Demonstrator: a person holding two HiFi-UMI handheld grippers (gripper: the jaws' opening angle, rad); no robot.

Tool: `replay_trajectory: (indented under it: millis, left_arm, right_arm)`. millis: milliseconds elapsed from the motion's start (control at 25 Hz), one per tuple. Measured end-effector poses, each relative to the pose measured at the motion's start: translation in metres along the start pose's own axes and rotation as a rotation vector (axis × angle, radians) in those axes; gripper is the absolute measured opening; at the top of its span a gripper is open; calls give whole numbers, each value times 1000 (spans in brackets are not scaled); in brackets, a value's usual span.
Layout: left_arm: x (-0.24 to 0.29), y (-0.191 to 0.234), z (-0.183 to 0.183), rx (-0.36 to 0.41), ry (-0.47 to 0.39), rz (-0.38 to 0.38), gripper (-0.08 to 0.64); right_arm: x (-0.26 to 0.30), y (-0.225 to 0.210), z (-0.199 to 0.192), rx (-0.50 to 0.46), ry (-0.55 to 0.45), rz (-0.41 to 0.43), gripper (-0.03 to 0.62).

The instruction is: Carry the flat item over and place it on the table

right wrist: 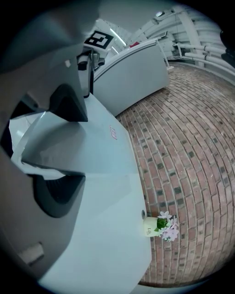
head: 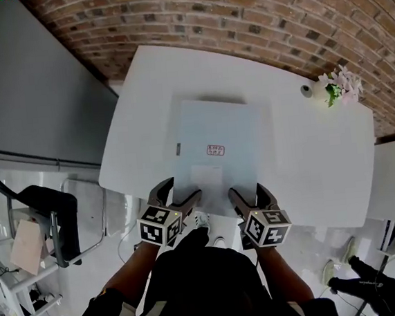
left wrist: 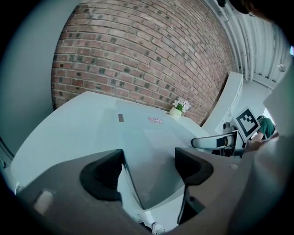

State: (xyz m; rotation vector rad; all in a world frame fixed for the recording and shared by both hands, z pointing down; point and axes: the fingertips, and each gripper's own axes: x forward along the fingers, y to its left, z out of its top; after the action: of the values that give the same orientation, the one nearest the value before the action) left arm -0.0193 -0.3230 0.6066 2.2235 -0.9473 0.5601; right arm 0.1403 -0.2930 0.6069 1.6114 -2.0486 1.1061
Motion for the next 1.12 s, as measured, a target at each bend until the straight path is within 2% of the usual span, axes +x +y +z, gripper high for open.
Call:
replay_trajectory:
  millis: [240, 680, 1120]
  left_arm:
    - [5, 6, -16, -21, 24, 0, 369]
    - [13, 14, -37, 36, 79, 6, 368]
    - [15, 15, -36, 55, 59, -2, 367]
  right_arm:
    - [7, -3, -12, -1, 22, -5, 364]
    - [19, -7, -33, -28, 66, -25, 364]
    - [23, -11, -34, -16, 71, -4, 368]
